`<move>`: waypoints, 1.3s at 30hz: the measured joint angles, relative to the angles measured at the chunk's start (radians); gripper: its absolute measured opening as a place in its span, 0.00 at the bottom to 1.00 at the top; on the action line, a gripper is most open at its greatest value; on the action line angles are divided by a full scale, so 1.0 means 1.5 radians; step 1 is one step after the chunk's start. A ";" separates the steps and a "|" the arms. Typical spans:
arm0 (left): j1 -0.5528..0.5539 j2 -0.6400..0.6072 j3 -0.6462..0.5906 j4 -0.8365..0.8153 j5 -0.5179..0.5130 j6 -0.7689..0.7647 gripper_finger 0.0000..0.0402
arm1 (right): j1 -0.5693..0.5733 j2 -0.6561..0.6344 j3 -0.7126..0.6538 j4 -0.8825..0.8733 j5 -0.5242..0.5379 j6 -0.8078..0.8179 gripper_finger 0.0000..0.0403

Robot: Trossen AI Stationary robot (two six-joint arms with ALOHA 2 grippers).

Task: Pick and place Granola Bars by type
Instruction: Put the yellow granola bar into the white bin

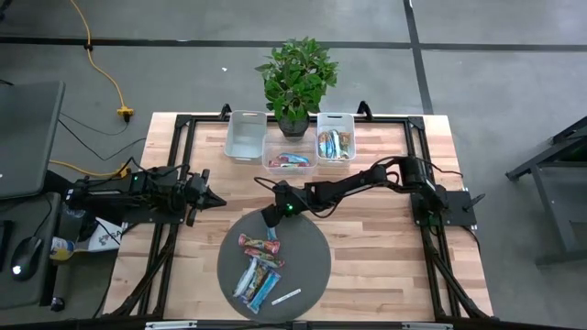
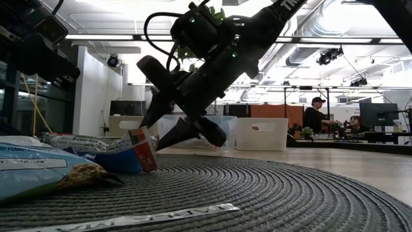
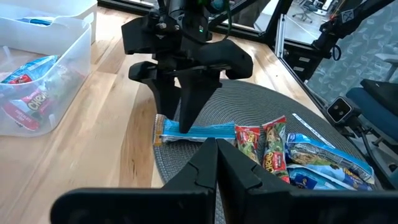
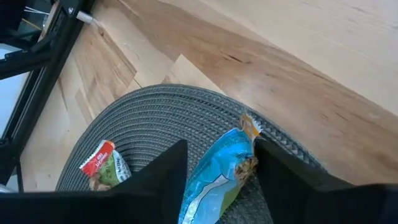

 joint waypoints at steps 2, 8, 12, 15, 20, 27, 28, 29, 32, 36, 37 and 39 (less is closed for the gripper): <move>0.000 0.000 0.000 0.000 0.000 0.000 0.00 | 0.000 0.000 0.000 0.000 0.000 -0.003 0.38; 0.000 0.000 0.000 0.000 0.000 0.000 0.00 | 0.000 0.000 0.000 0.000 -0.002 -0.010 0.30; 0.000 0.000 0.000 0.000 0.000 0.000 0.00 | 0.000 0.000 0.000 0.000 -0.005 -0.010 0.25; 0.000 0.000 0.000 0.000 0.000 0.000 0.00 | 0.000 0.000 0.000 0.001 -0.006 -0.012 0.21; 0.000 0.000 0.000 0.000 0.000 0.000 0.00 | -0.004 0.000 0.000 0.001 -0.020 -0.027 0.13; 0.000 0.000 0.000 0.000 0.000 0.000 0.00 | -0.012 0.000 -0.001 0.020 -0.035 -0.028 0.03; 0.000 0.000 0.000 0.000 0.000 0.000 0.00 | -0.013 0.000 -0.001 0.026 -0.036 -0.029 0.02; 0.000 0.000 0.000 0.000 0.000 0.000 0.00 | -0.014 0.000 -0.001 0.031 -0.037 -0.030 0.01; 0.000 0.000 0.000 0.000 0.000 0.000 0.00 | -0.019 0.000 -0.001 0.049 -0.056 -0.036 0.00; 0.000 0.000 0.000 0.000 0.000 0.000 0.00 | -0.025 0.000 -0.001 0.071 -0.085 -0.036 0.00; 0.000 0.000 0.000 0.000 0.000 0.000 0.00 | -0.026 0.000 -0.001 0.079 -0.093 -0.035 0.00; 0.000 0.000 0.000 0.000 0.000 0.000 0.00 | -0.029 0.000 -0.001 0.094 -0.109 -0.032 0.00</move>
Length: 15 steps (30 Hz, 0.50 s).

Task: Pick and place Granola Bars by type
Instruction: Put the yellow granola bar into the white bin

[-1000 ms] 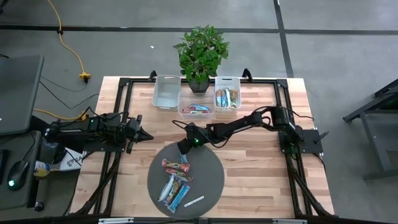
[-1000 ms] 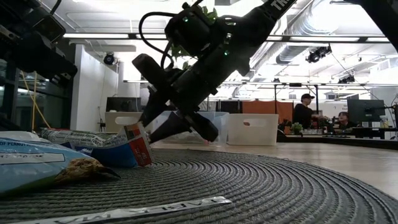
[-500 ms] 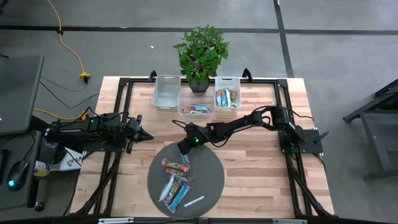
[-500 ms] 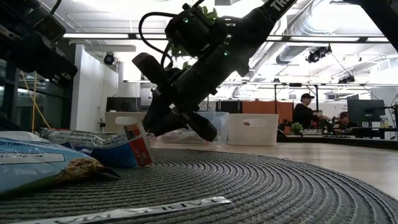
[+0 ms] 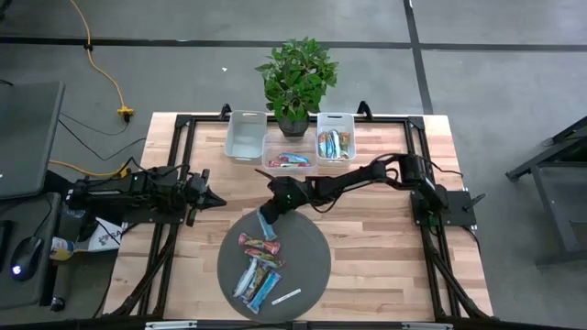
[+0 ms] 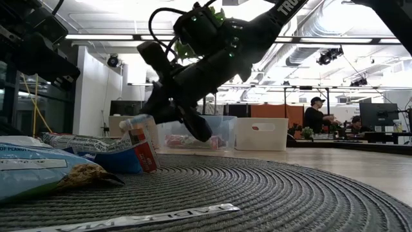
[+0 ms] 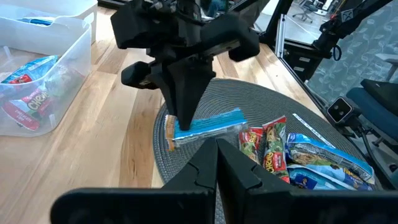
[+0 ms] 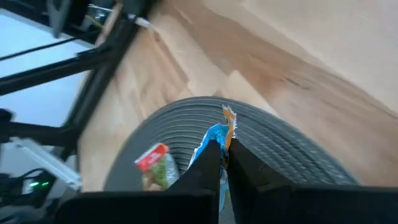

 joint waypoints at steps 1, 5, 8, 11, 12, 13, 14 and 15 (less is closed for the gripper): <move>0.000 0.000 0.000 0.000 0.000 0.000 0.00 | -0.001 0.000 0.000 0.009 -0.012 0.004 0.00; 0.000 0.000 0.000 0.000 0.000 0.000 0.00 | -0.007 0.000 0.000 0.057 -0.067 0.009 0.00; 0.000 0.000 0.000 0.000 0.000 0.000 0.00 | -0.013 0.000 0.000 0.108 -0.127 0.026 0.00; 0.000 0.000 0.000 0.000 0.000 0.000 0.00 | -0.019 0.000 0.000 0.169 -0.197 0.050 0.00; 0.000 0.000 0.000 0.000 0.000 0.000 0.00 | -0.022 0.000 0.000 0.195 -0.221 0.061 0.00; 0.000 0.000 0.000 0.000 0.000 0.000 0.00 | -0.024 0.000 0.000 0.223 -0.248 0.074 0.00; 0.000 0.000 0.000 0.000 0.000 0.000 0.00 | -0.026 0.000 0.000 0.254 -0.270 0.086 0.00; 0.000 0.000 0.000 0.000 0.000 0.000 0.00 | -0.027 0.000 0.000 0.290 -0.291 0.098 0.00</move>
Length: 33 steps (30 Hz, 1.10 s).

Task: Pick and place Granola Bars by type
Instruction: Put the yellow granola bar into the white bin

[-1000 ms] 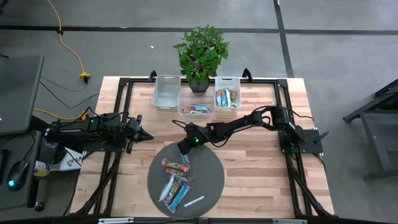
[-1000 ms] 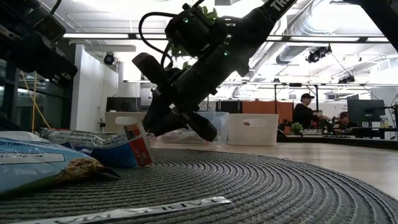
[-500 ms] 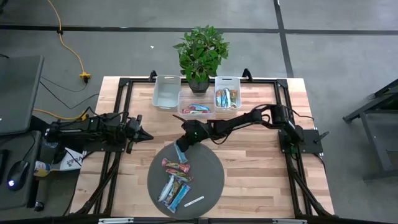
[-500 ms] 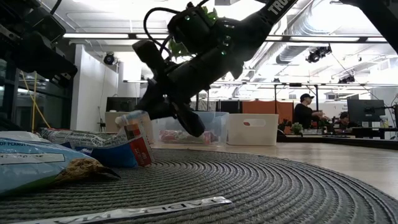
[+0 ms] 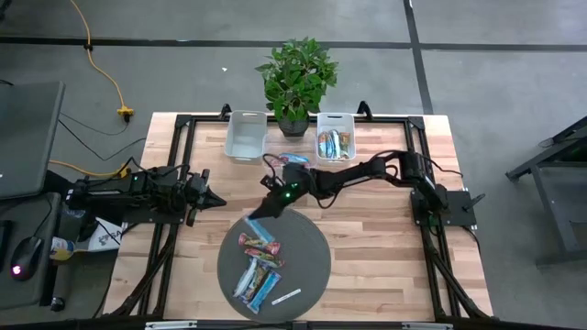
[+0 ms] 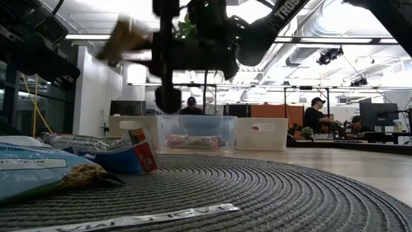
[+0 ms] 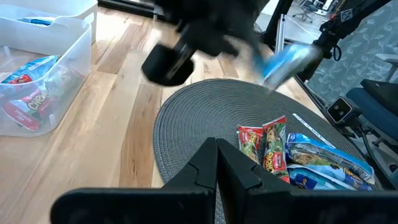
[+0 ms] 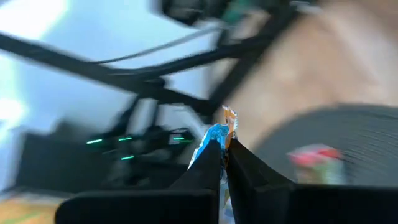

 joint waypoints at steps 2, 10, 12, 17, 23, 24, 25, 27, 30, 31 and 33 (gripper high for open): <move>0.000 0.000 0.000 0.000 0.000 0.000 0.00 | -0.001 0.000 0.000 0.081 -0.035 0.026 0.00; 0.000 0.000 0.000 0.000 0.000 0.000 0.00 | -0.014 -0.001 0.000 0.506 -0.076 0.129 0.00; 0.000 0.000 0.000 0.000 0.000 0.000 0.00 | -0.018 -0.001 0.000 0.596 -0.069 0.138 0.00; 0.000 0.000 0.000 0.000 -0.001 0.000 0.00 | -0.023 -0.025 0.001 0.597 -0.084 0.101 0.00; 0.000 0.001 0.000 -0.006 -0.002 0.000 0.00 | -0.031 -0.039 0.001 0.598 -0.094 0.071 0.00; 0.000 0.001 0.000 -0.006 -0.002 0.000 0.00 | -0.033 -0.040 0.001 0.598 -0.094 0.070 0.00; 0.000 0.001 0.000 -0.008 -0.002 0.000 0.00 | -0.035 -0.040 0.001 0.598 -0.094 0.070 0.00; 0.000 0.001 0.000 -0.012 -0.002 0.000 0.00 | -0.038 -0.042 0.001 0.598 -0.095 0.070 0.00; 0.000 0.001 0.000 -0.012 -0.002 0.000 0.00 | -0.041 -0.050 0.001 0.594 -0.101 0.058 0.00; 0.000 0.001 0.000 -0.012 -0.002 0.000 0.00 | -0.043 -0.054 0.001 0.590 -0.105 0.052 0.00; 0.000 0.001 0.000 -0.012 -0.002 0.000 0.00 | -0.044 -0.069 0.001 0.557 -0.119 0.037 0.00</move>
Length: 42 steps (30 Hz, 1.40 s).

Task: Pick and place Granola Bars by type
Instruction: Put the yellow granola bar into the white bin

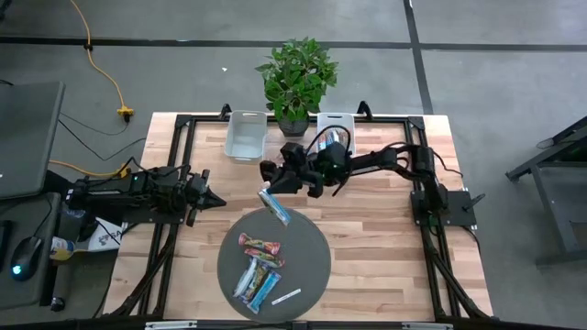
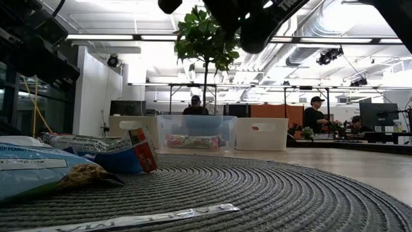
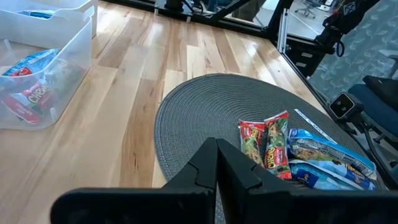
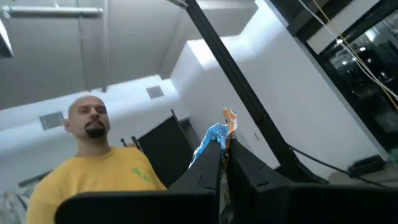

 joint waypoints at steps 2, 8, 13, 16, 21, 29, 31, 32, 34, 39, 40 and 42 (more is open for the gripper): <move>0.000 0.000 0.000 0.000 0.000 0.000 0.00 | -0.001 -0.022 0.000 -0.063 -0.020 -0.026 0.00; 0.000 0.000 0.000 0.000 0.001 0.000 0.00 | 0.000 -0.121 0.000 -0.455 -0.071 -0.185 0.00; 0.000 0.000 0.000 0.000 0.002 0.000 0.00 | 0.006 -0.210 0.000 -0.825 -0.022 -0.355 0.00; 0.000 0.000 0.000 0.000 0.002 0.000 0.00 | 0.010 -0.248 0.000 -0.988 0.046 -0.407 0.00; 0.000 0.000 0.000 0.000 0.002 0.000 0.00 | 0.025 -0.278 0.000 -1.203 0.210 -0.443 0.00; 0.000 0.000 0.000 0.000 0.002 0.000 0.00 | 0.068 -0.273 -0.002 -1.439 0.529 -0.565 0.00; 0.000 0.000 0.000 0.000 0.002 0.000 0.00 | 0.077 -0.272 -0.003 -1.469 0.617 -0.618 0.00; 0.000 0.000 0.000 0.000 0.002 0.000 0.00 | 0.082 -0.272 -0.003 -1.475 0.663 -0.645 0.00; 0.000 0.000 0.000 0.000 0.002 0.000 0.00 | 0.088 -0.272 -0.003 -1.482 0.750 -0.692 0.00; 0.000 0.000 0.000 0.000 0.001 0.000 0.00 | 0.082 -0.267 -0.003 -1.477 0.890 -0.744 0.00; 0.000 0.000 0.000 0.000 0.001 0.000 0.00 | 0.075 -0.264 -0.003 -1.480 0.910 -0.732 0.00; 0.000 0.000 0.000 0.000 0.000 0.000 0.00 | 0.059 -0.255 -0.003 -1.486 0.935 -0.695 0.00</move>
